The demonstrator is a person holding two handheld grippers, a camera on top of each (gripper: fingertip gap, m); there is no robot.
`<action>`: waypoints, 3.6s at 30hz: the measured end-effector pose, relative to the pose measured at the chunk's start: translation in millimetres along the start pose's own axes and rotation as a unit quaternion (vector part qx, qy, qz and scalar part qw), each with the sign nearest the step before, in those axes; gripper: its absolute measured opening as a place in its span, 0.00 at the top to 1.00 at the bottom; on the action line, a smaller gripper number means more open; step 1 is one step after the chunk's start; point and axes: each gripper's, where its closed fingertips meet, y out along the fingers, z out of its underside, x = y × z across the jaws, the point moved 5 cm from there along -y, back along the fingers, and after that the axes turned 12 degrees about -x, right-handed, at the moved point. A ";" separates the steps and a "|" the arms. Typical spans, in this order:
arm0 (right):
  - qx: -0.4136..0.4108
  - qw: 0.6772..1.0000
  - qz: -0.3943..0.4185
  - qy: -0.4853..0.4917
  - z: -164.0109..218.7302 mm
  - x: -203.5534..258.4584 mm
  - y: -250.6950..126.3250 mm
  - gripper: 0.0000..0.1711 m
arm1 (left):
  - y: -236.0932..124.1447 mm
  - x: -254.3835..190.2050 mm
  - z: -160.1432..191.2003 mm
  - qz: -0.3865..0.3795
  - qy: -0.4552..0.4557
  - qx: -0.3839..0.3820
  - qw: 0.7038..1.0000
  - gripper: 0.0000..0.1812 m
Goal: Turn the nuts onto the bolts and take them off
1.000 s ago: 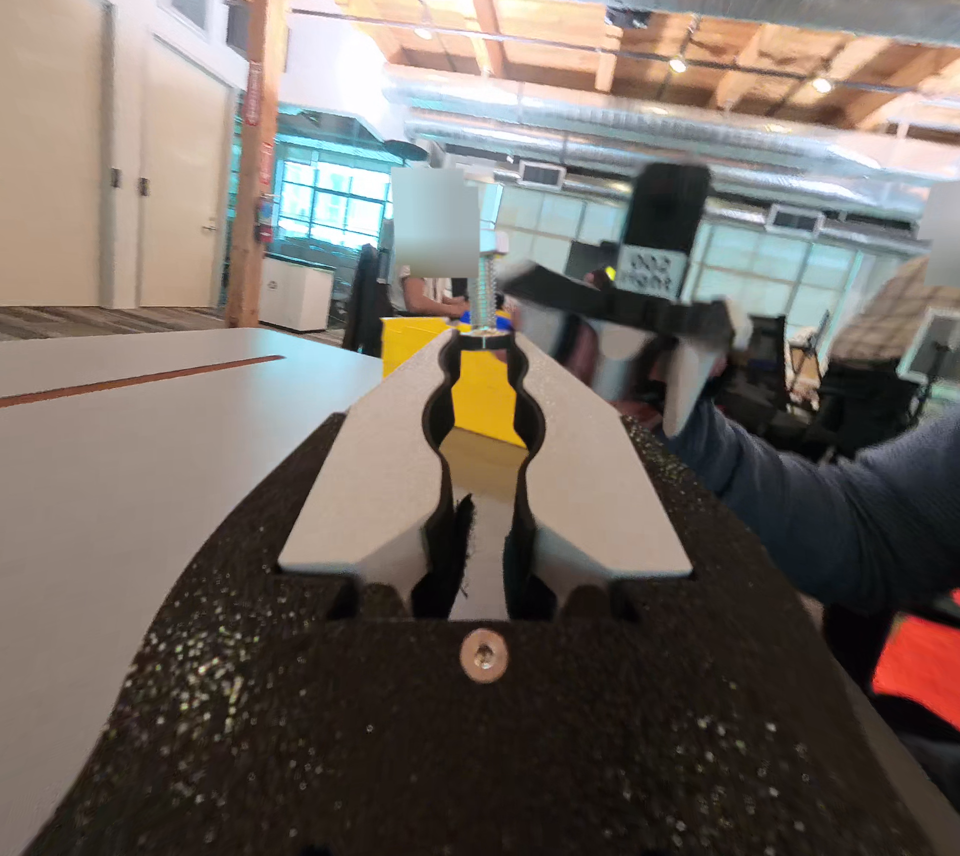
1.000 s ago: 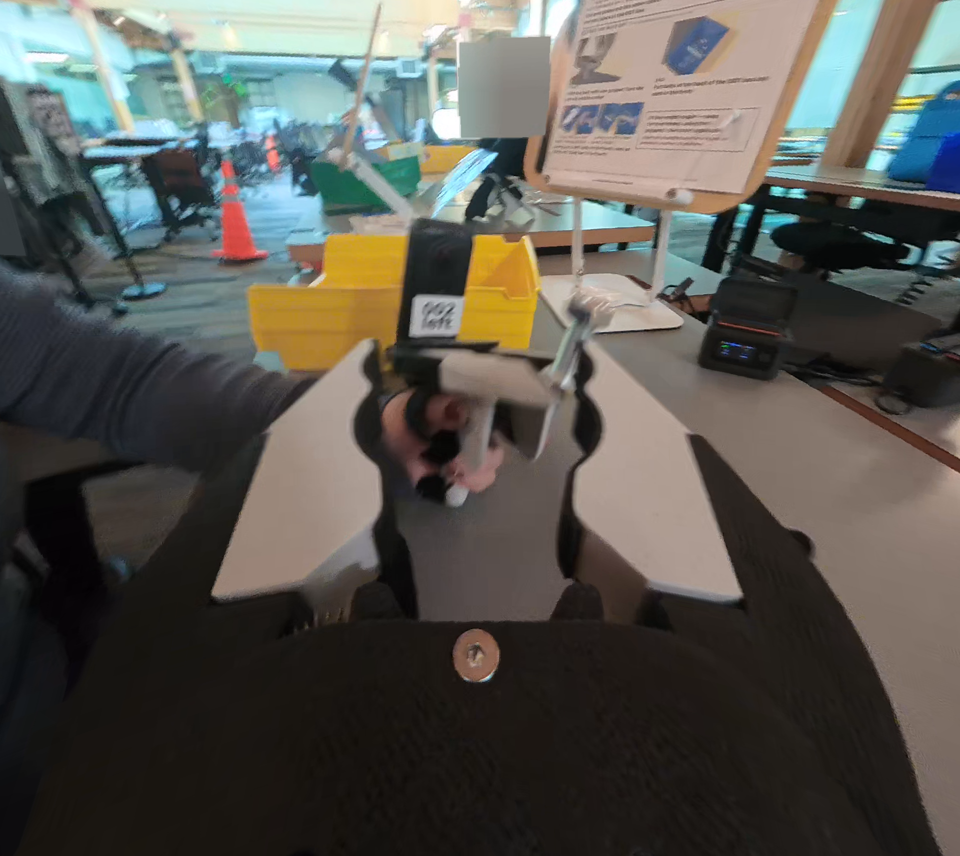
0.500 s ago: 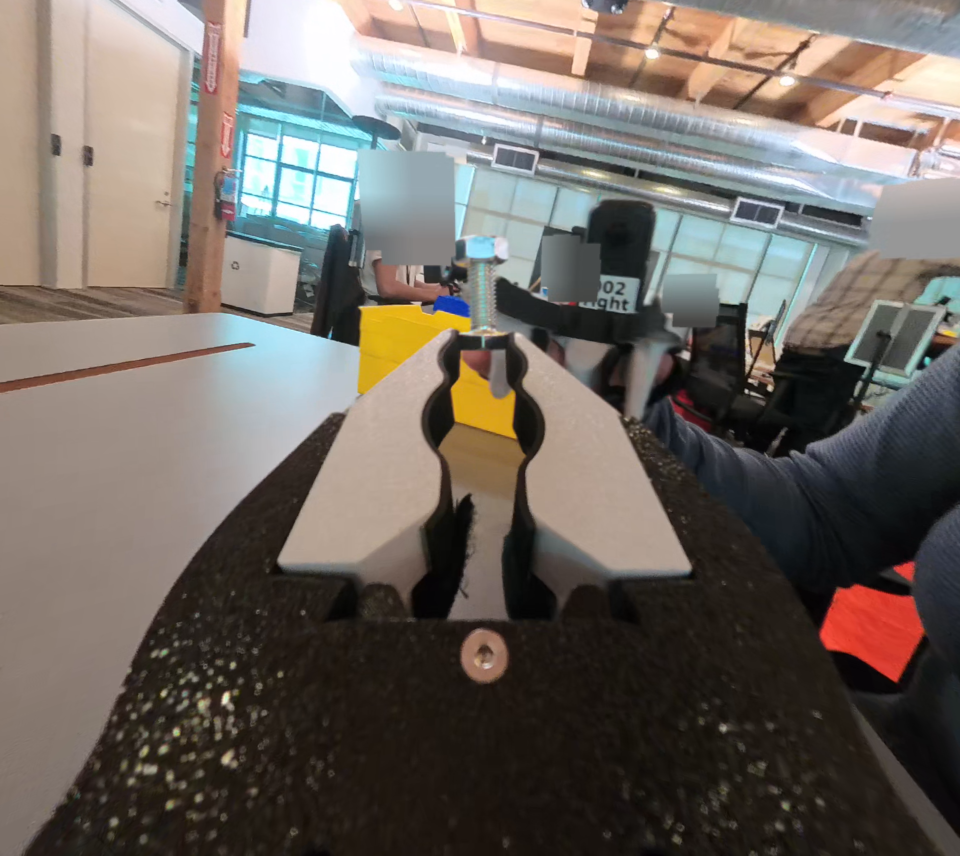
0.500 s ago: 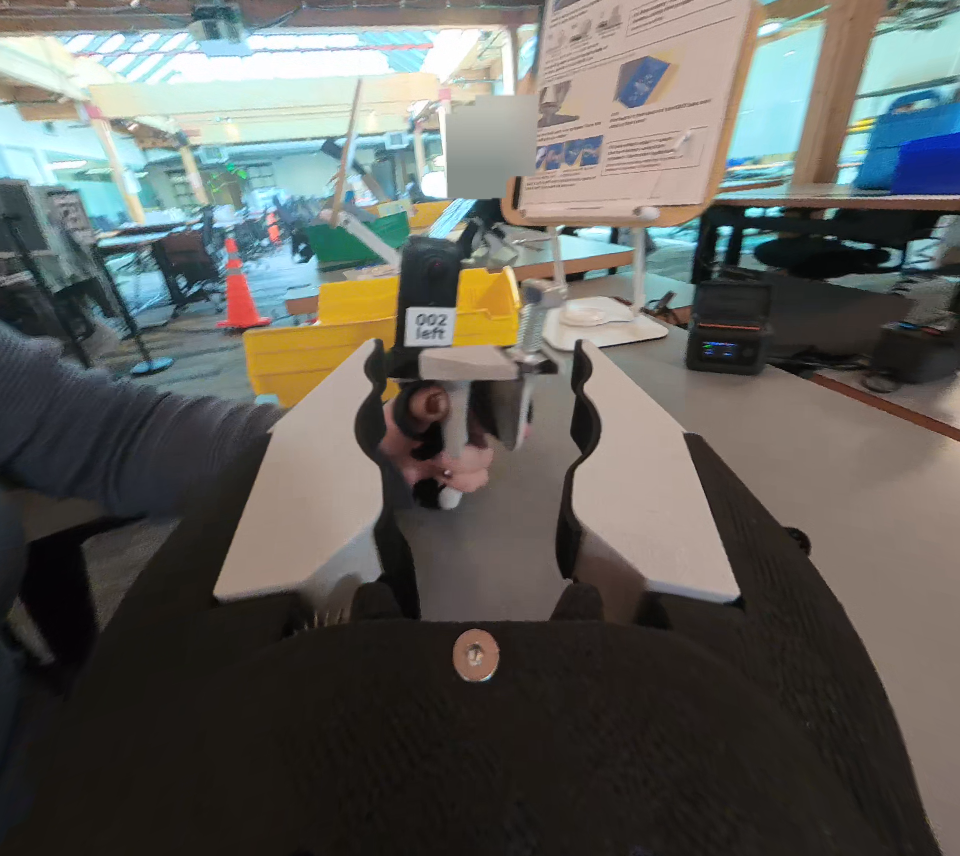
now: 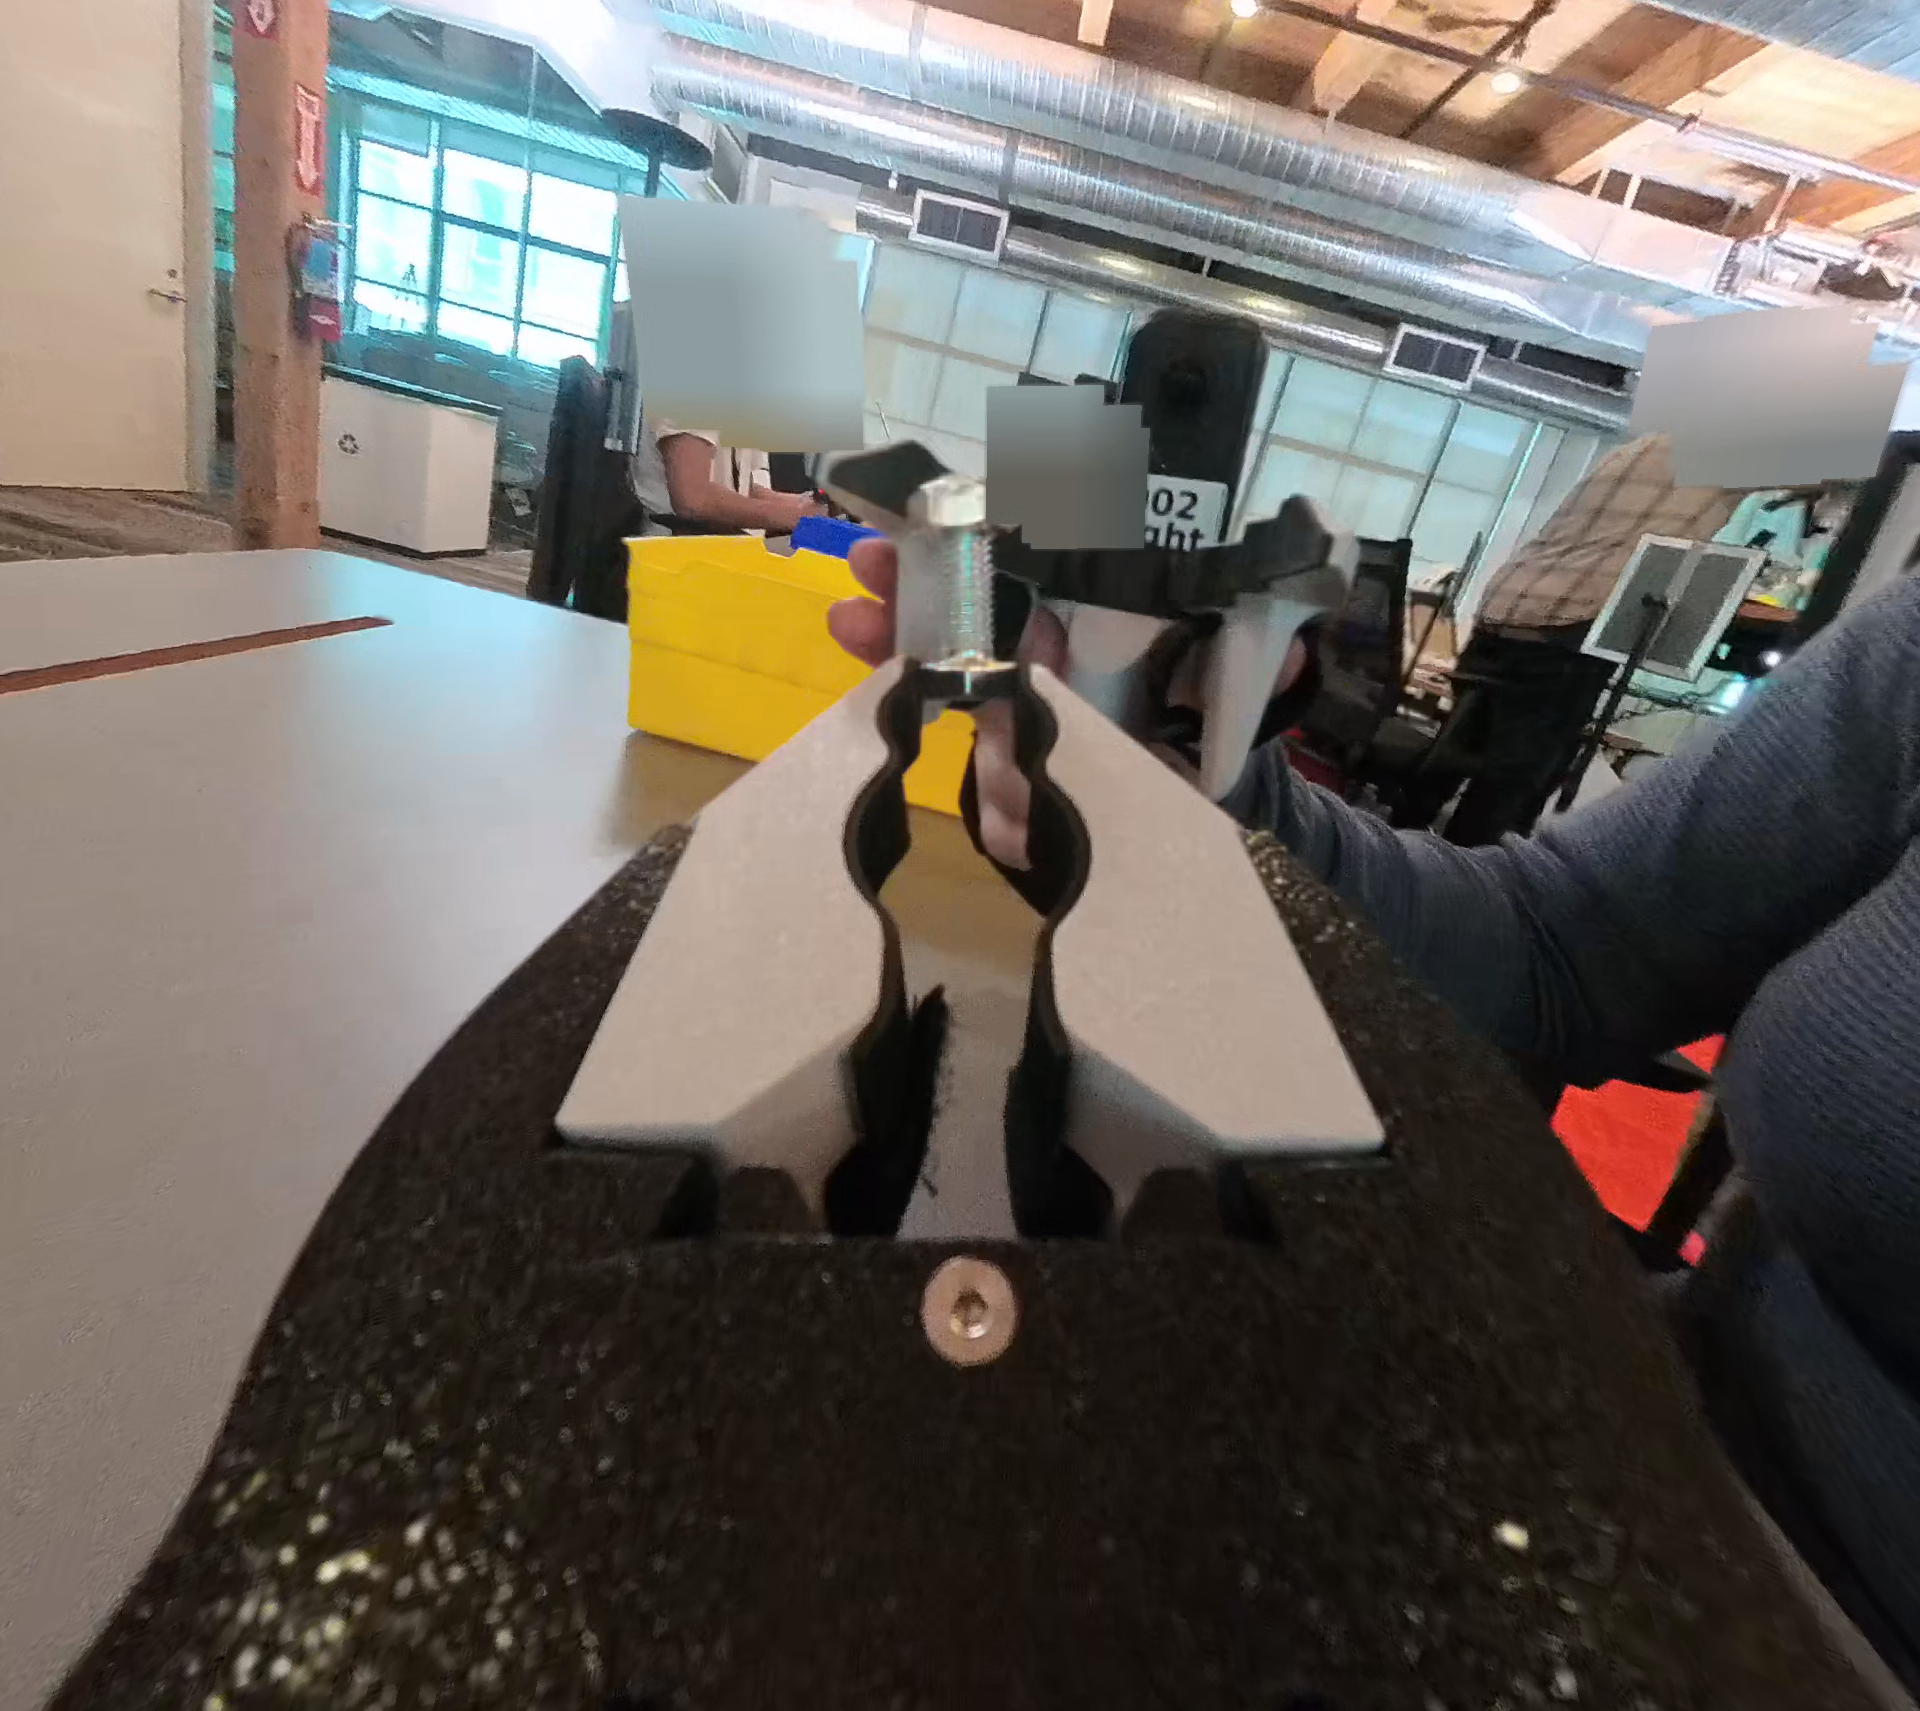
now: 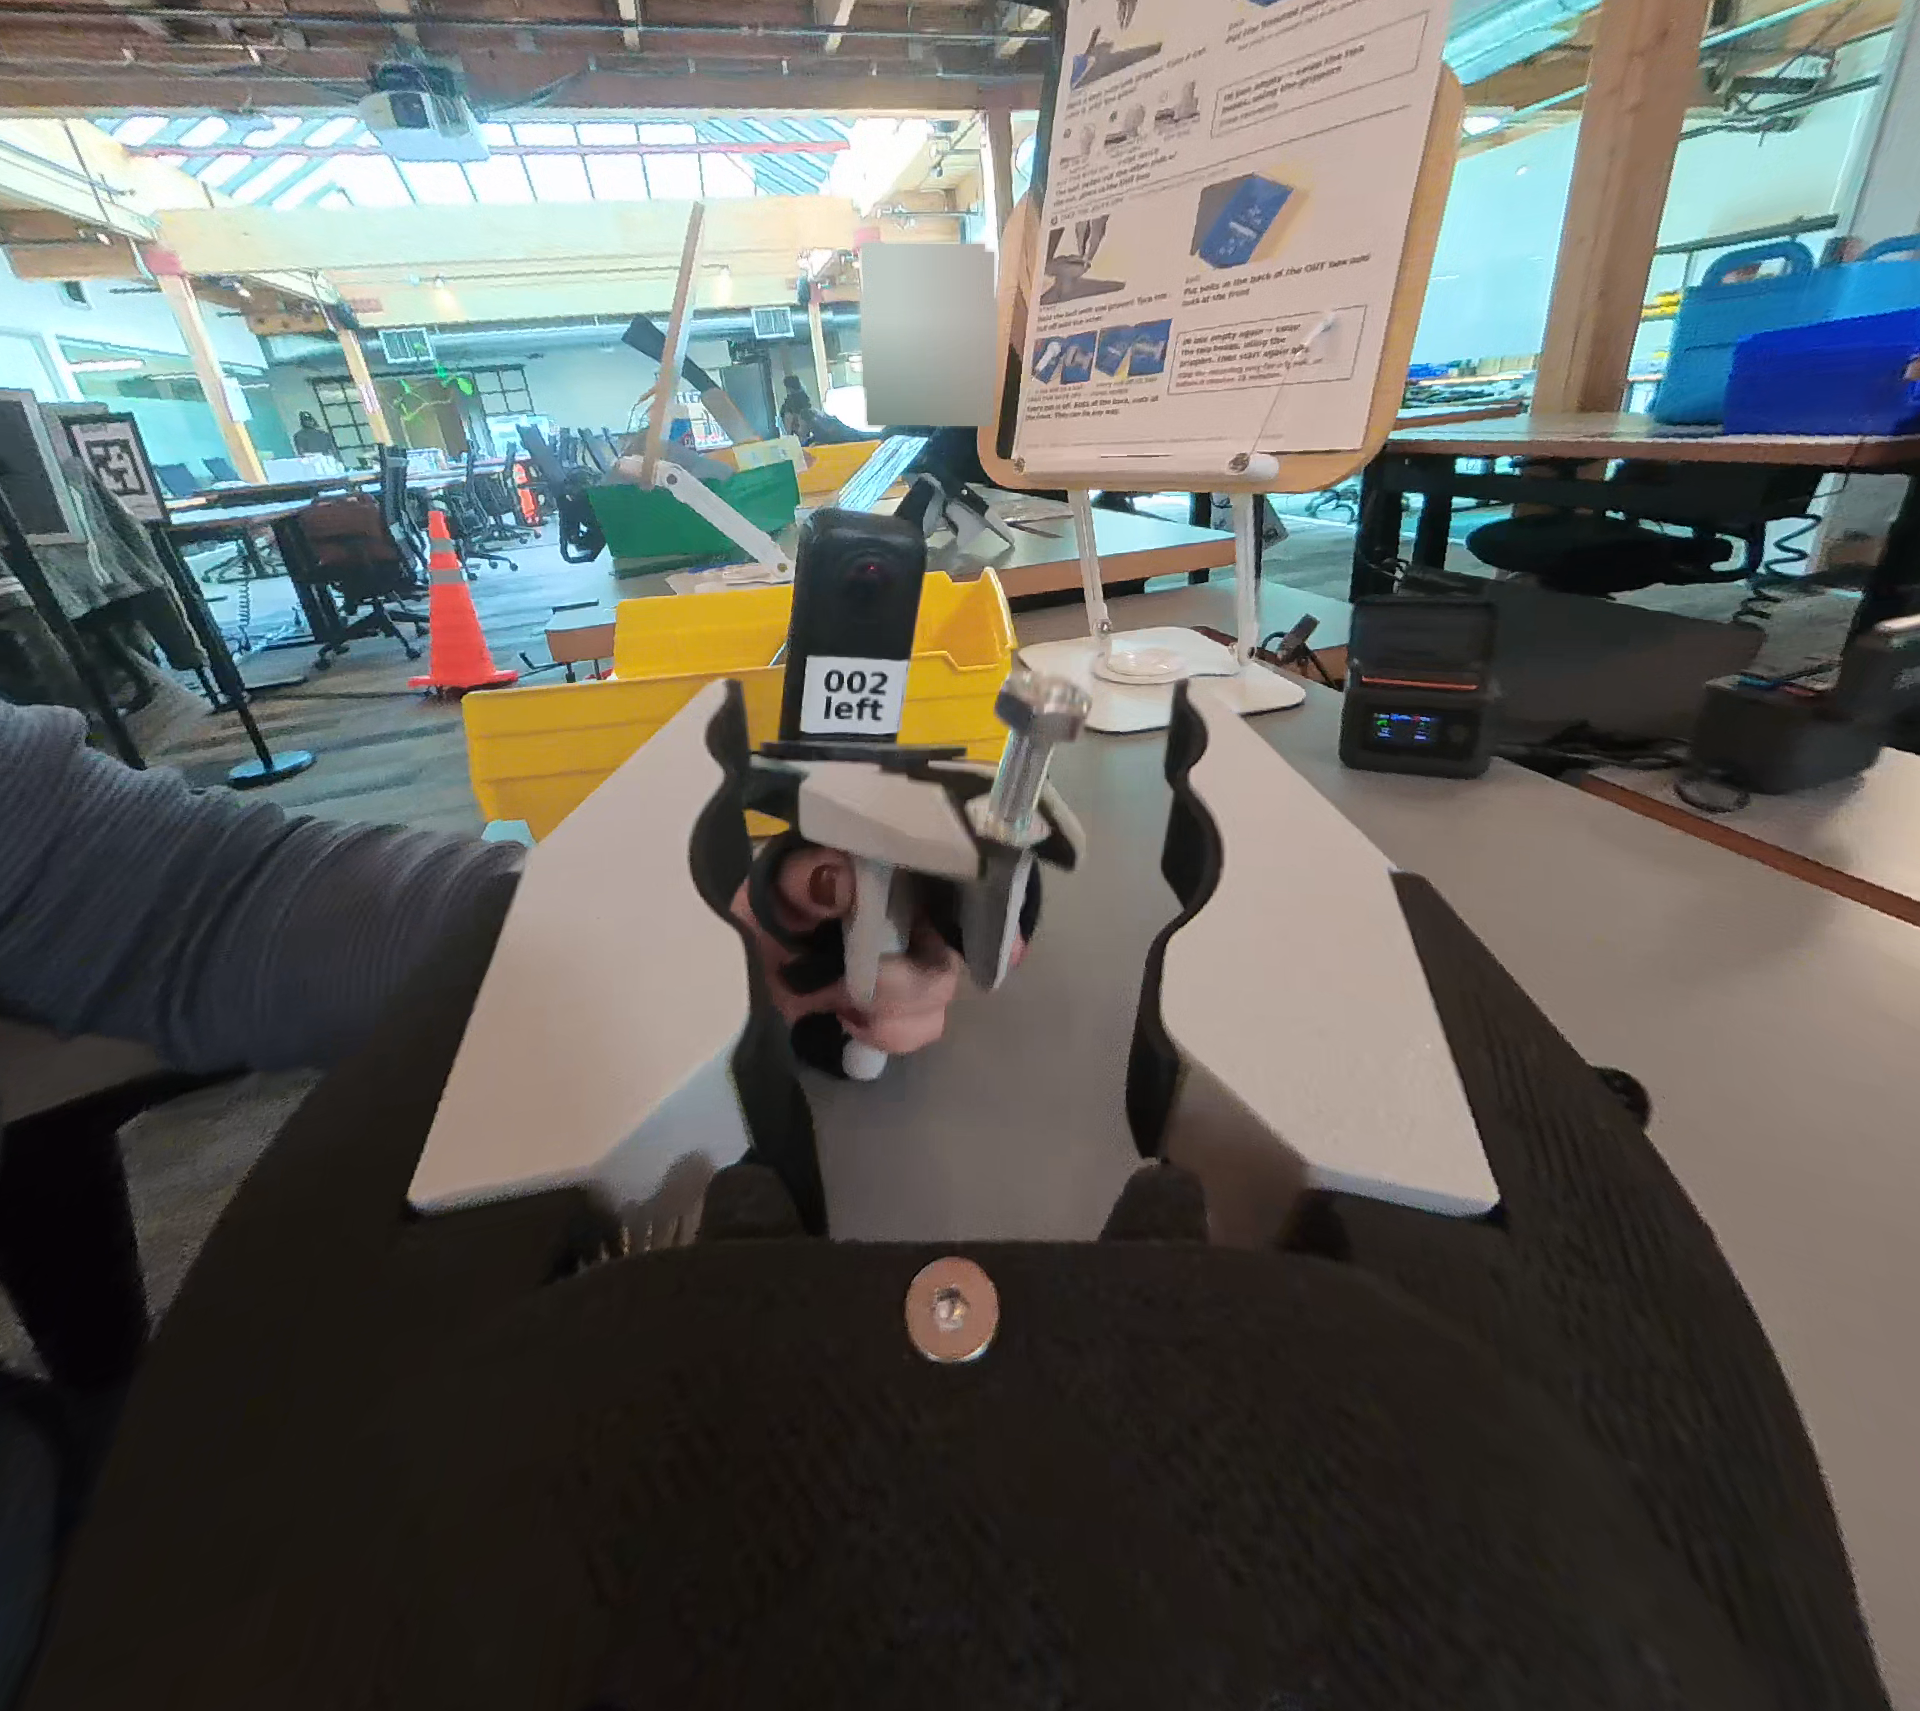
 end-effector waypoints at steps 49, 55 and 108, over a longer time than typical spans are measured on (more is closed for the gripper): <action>-0.037 0.999 -0.020 0.015 19.8 16.3 11.5 0.35 | -25.9 32.2 -22.2 -0.117 0.063 -0.007 0.991 0.92; -0.034 0.999 -0.015 0.018 23.2 16.1 13.5 0.33 | -3.5 -0.8 6.6 -0.012 0.082 0.077 0.994 0.92; -0.026 0.995 0.079 0.057 24.0 -9.2 2.8 0.78 | -5.2 1.7 2.1 -0.045 0.116 0.060 0.990 0.92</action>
